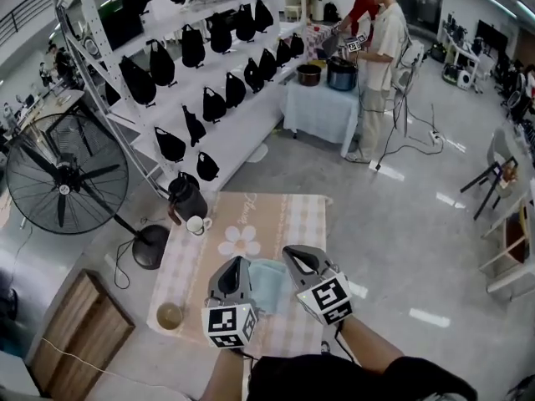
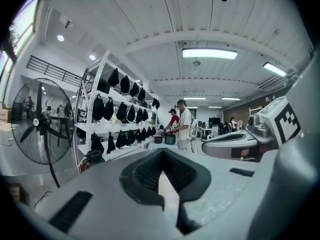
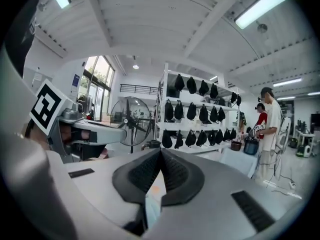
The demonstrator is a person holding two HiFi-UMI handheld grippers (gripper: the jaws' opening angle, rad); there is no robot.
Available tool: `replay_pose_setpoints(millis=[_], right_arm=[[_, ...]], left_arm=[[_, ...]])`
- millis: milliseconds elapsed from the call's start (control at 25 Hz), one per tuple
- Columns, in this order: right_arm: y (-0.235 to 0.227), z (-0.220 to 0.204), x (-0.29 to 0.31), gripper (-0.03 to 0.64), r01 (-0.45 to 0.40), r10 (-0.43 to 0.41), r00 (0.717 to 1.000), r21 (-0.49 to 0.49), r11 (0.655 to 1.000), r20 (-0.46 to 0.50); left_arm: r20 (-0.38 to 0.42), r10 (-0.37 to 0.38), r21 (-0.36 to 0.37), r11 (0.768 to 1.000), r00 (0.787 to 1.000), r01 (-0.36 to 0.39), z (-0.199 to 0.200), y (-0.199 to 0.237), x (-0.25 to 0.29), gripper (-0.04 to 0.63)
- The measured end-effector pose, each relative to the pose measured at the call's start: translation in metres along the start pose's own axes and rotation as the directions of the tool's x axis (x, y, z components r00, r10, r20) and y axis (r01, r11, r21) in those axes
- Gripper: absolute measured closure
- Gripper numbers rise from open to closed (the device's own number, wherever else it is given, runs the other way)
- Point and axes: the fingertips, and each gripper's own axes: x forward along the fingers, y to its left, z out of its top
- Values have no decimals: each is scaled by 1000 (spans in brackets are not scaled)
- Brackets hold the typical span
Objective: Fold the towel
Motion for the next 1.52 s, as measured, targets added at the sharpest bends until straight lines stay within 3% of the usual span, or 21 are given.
replay_pose_setpoints(millis=[160,440,1520], right_arm=[[4,19,-9,615,-9,10,999,-8,1000,49],[14,31,0,615,-45,48,996,-36,998,81],[13,31,-3,615,-29,34,995,-53,998,89]], left_arm=[[57,29,-4,1000,998,-28,21,4,-19,591],[92,58,5,998,994,-59,30,15,-34,591],[105,39,30,999,994,-42,34,11,-34,591]])
